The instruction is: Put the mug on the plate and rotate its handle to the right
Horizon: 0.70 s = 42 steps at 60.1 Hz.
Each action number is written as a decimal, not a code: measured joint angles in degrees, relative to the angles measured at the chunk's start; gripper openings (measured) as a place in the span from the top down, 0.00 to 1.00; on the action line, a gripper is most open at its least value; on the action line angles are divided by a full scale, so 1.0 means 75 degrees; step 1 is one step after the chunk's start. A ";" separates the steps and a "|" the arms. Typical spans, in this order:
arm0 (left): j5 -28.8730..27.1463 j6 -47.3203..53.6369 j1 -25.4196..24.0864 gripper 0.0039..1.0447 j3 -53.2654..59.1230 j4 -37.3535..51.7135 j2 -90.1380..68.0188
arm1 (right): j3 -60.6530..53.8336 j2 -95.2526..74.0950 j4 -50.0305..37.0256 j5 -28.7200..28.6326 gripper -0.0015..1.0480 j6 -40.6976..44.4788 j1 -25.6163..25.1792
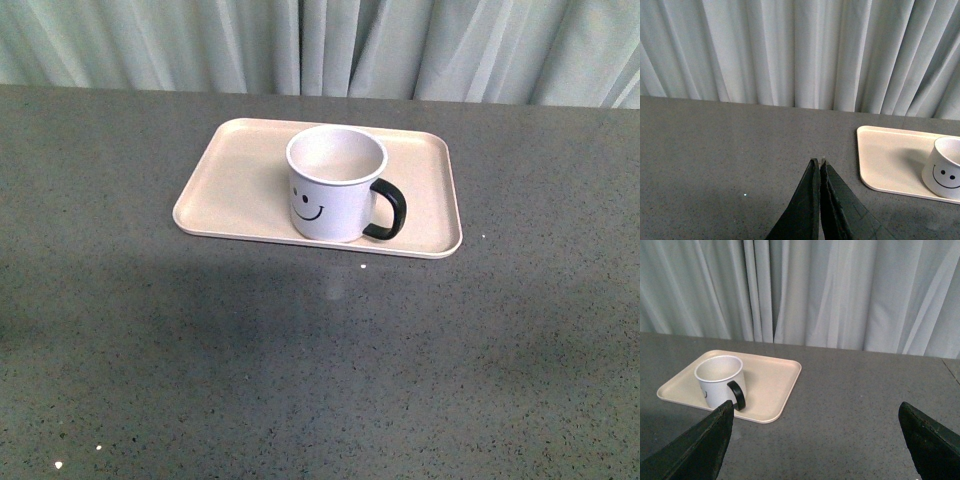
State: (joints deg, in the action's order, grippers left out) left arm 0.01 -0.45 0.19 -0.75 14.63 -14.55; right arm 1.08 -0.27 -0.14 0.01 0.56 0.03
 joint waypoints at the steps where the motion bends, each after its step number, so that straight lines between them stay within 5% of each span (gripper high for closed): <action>1: 0.0000 0.0000 0.0000 0.99 0.0000 -0.0020 0.0020 | 0.0000 0.0000 0.0003 0.0000 0.09 0.0003 0.0000; 36: 0.0000 0.0000 -0.0003 0.99 -0.0003 -0.1953 0.1810 | 0.0000 0.0000 0.0006 -0.0003 0.09 0.0003 0.0000; 42: 0.0000 0.0000 -0.0003 0.77 -0.0003 -0.1953 0.1813 | 0.0047 -0.0087 0.0134 -0.0149 0.09 0.0044 -0.0041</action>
State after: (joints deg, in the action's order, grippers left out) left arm 0.01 -0.45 0.16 -0.78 -0.01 -0.95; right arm 1.43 -0.93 0.86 -1.10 0.89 -0.27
